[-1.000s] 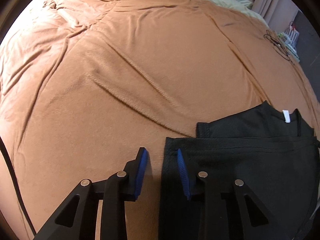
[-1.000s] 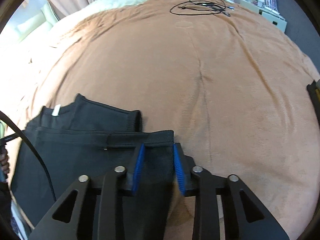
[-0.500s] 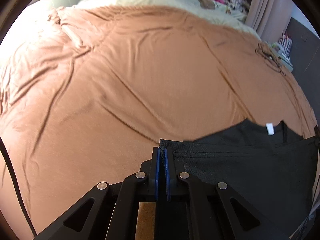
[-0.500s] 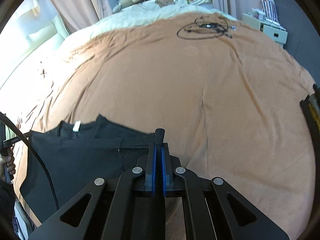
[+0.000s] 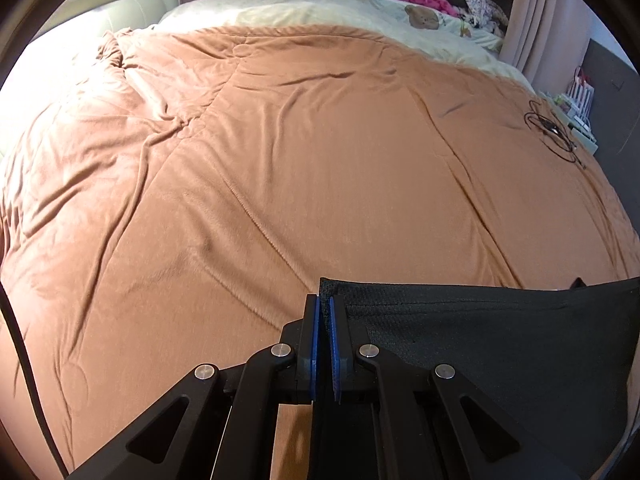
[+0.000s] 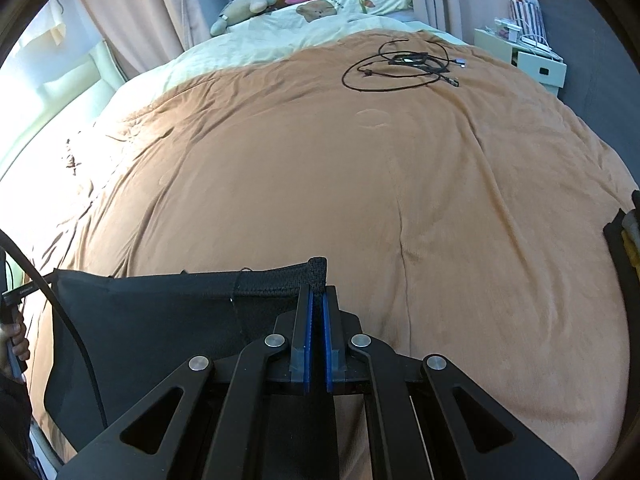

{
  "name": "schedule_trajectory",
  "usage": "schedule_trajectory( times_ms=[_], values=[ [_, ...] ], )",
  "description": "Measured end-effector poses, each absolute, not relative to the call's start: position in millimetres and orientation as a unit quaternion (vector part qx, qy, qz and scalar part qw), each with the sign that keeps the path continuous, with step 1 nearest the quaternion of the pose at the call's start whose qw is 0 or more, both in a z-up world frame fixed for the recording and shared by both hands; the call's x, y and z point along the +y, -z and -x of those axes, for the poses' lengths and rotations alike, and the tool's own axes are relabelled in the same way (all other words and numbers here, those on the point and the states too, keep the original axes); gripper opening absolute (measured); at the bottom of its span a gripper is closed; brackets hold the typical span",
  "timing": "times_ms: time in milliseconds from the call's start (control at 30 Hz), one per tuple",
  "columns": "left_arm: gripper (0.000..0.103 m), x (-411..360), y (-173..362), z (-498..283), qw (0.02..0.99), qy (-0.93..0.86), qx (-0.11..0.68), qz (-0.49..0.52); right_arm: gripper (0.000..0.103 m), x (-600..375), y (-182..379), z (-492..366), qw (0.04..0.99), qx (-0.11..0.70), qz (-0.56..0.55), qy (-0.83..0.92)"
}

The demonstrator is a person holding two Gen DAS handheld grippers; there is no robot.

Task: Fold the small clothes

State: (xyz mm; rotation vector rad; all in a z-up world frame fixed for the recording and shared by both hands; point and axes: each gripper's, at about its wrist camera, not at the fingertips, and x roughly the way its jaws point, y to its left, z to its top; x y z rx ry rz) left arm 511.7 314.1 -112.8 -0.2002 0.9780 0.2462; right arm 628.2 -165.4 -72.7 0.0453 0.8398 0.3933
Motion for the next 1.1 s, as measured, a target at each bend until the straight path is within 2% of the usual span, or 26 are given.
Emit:
schedule_trajectory(
  times_ms=[167, 233, 267, 300, 333, 367, 400, 600, 1100],
  values=[
    [0.007, 312.9, 121.7, -524.7, 0.867, -0.125, 0.475, 0.086, 0.002, -160.1, 78.7, -636.0, 0.894, 0.411, -0.026, -0.176],
    [0.011, 312.7, 122.4, -524.8, 0.864, -0.122, 0.480, 0.086, 0.003, -161.2, 79.2, -635.9, 0.886, 0.424, -0.040, -0.183],
    [0.014, 312.5, 121.6, -523.2, 0.864, -0.123, 0.481, 0.085, 0.008, -162.0, 77.8, -634.6, 0.885, 0.425, -0.043, -0.185],
    [0.020, 312.2, 120.5, -521.1, 0.864, -0.124, 0.481, 0.084, 0.014, -163.0, 77.4, -631.8, 0.884, 0.426, -0.045, -0.187],
    [0.026, 312.6, 119.2, -516.8, 0.864, -0.123, 0.480, 0.086, 0.041, -164.3, 76.3, -627.9, 0.884, 0.424, -0.043, -0.190],
    [0.039, 313.3, 118.5, -513.2, 0.865, -0.123, 0.479, 0.087, 0.067, -165.8, 75.6, -623.9, 0.886, 0.421, -0.042, -0.191],
    [0.048, 313.7, 117.3, -508.8, 0.865, -0.124, 0.478, 0.088, 0.070, -169.3, 73.6, -620.9, 0.888, 0.415, -0.043, -0.192],
    [0.051, 308.4, 112.3, -471.8, 0.862, -0.115, 0.483, 0.096, 0.070, -177.8, 68.6, -589.0, 0.895, 0.406, -0.006, -0.182],
    [0.051, 266.1, 133.3, -380.2, 0.853, -0.105, 0.505, 0.084, 0.069, -178.4, 75.6, -513.0, 0.872, 0.451, 0.018, -0.189]
  ],
)
